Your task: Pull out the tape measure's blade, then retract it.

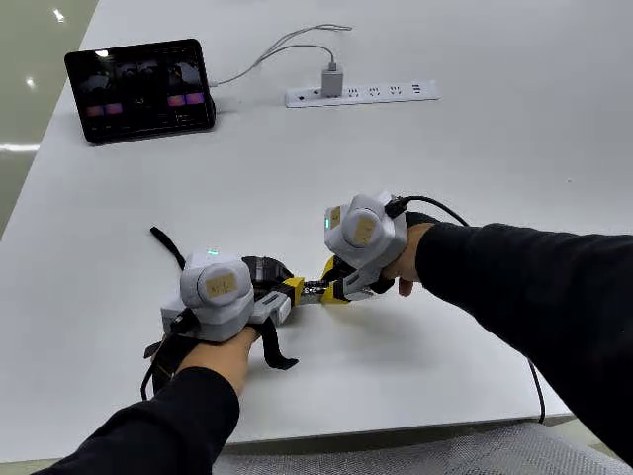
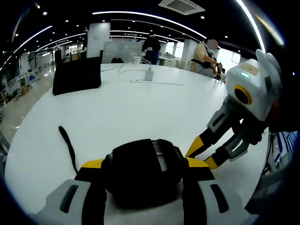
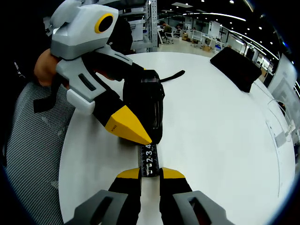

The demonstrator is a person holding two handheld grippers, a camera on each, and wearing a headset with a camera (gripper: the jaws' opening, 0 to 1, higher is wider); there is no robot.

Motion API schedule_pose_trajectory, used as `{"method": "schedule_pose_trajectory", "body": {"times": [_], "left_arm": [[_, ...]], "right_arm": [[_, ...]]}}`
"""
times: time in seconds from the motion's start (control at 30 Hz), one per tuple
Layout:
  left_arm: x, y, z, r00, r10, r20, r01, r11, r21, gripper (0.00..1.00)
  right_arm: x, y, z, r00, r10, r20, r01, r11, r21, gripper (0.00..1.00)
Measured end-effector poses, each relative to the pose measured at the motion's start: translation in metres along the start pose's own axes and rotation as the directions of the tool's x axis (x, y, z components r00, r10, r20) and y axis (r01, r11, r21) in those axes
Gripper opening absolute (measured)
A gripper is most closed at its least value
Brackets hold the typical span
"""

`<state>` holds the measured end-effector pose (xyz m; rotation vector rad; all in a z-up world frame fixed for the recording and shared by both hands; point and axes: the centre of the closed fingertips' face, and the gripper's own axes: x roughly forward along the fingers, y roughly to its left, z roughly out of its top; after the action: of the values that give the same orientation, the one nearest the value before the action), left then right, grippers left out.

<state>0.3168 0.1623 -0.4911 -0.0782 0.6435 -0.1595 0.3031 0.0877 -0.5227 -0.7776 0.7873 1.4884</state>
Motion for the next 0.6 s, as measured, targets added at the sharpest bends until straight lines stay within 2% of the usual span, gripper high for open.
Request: {"method": "schedule_pose_trajectory", "body": {"times": [0.6], "left_arm": [[0.001, 0.001, 0.000, 1.0000, -0.004, 0.000, 0.004, 1.000, -0.007, 0.60]], "right_arm": [[0.007, -0.001, 0.010, 0.9997, 0.001, 0.025, -0.002, 1.000, 0.019, 0.11]]}}
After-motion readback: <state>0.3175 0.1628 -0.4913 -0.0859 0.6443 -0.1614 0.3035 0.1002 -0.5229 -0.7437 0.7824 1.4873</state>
